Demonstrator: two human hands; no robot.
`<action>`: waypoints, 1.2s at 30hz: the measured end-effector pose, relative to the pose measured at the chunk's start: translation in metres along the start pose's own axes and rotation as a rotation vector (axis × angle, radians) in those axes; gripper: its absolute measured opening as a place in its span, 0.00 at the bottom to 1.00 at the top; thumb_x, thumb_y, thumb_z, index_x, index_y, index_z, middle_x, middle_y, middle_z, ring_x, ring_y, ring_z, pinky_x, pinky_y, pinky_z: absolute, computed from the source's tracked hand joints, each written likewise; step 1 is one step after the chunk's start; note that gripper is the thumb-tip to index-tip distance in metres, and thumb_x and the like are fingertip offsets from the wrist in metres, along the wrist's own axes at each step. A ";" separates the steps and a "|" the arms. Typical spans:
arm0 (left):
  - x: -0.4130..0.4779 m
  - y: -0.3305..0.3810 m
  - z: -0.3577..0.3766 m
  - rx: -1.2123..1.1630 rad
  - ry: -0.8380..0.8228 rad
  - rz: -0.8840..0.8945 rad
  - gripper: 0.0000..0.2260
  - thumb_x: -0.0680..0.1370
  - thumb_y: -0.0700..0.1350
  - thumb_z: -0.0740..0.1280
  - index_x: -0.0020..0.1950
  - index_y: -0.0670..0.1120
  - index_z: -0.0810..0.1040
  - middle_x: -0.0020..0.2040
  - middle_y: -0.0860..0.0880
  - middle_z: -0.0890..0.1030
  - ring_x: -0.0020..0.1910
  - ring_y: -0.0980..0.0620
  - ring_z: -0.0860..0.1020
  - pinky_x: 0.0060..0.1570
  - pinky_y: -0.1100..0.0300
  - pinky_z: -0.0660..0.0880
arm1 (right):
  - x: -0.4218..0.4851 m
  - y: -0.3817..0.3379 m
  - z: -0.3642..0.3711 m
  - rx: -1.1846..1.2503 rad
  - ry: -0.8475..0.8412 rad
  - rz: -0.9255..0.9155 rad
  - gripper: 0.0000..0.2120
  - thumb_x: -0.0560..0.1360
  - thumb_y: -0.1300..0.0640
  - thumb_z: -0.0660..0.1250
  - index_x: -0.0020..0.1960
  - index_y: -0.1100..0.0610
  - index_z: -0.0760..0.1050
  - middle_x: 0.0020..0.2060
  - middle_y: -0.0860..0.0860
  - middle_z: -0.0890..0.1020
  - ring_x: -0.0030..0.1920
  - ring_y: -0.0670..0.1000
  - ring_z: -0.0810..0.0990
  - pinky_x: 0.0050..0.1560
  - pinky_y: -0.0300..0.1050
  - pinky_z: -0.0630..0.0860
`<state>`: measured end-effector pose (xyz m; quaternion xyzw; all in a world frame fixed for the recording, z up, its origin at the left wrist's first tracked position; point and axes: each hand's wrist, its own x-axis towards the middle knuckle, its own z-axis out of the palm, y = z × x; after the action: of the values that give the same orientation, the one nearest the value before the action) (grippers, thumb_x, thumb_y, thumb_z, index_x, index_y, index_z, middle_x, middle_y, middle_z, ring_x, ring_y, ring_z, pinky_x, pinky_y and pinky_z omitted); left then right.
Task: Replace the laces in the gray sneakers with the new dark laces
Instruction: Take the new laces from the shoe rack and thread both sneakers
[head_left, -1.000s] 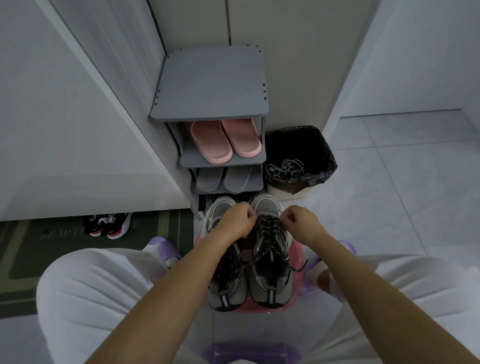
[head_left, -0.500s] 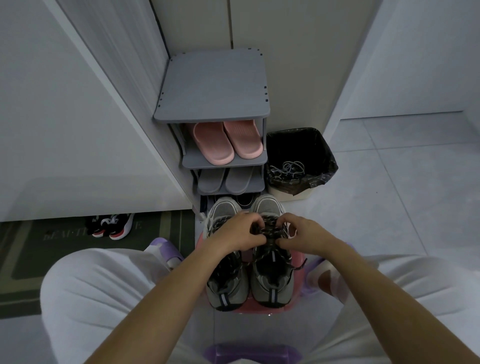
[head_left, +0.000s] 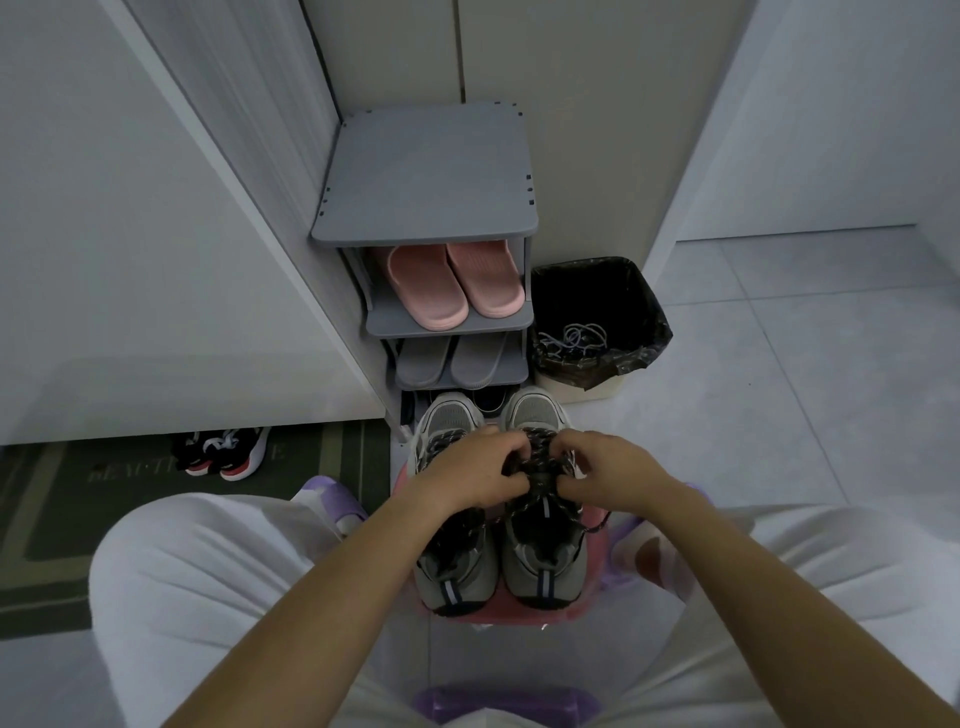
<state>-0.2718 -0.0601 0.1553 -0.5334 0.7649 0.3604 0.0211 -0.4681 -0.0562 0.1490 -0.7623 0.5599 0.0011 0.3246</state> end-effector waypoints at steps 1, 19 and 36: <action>-0.001 -0.002 -0.001 -0.003 0.000 -0.001 0.11 0.74 0.50 0.65 0.56 0.54 0.72 0.48 0.51 0.69 0.47 0.52 0.70 0.45 0.57 0.69 | -0.001 0.002 -0.001 0.020 0.008 0.023 0.14 0.70 0.48 0.67 0.54 0.46 0.72 0.39 0.45 0.73 0.42 0.49 0.74 0.44 0.44 0.71; -0.015 0.009 0.010 -0.142 0.126 -0.053 0.08 0.77 0.45 0.64 0.55 0.49 0.69 0.42 0.54 0.72 0.41 0.54 0.73 0.45 0.60 0.71 | -0.019 -0.004 0.025 0.345 0.145 0.210 0.12 0.75 0.49 0.66 0.54 0.53 0.69 0.36 0.48 0.77 0.37 0.49 0.76 0.41 0.44 0.73; -0.039 0.033 0.023 -0.056 0.123 -0.150 0.08 0.75 0.48 0.66 0.48 0.45 0.79 0.46 0.47 0.82 0.45 0.48 0.80 0.45 0.56 0.76 | -0.043 -0.030 0.012 0.343 0.047 0.281 0.04 0.72 0.59 0.68 0.39 0.56 0.75 0.31 0.47 0.80 0.30 0.46 0.77 0.33 0.36 0.71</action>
<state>-0.2911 -0.0104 0.1722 -0.6105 0.7125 0.3456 -0.0141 -0.4546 -0.0085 0.1703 -0.6103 0.6600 -0.0668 0.4330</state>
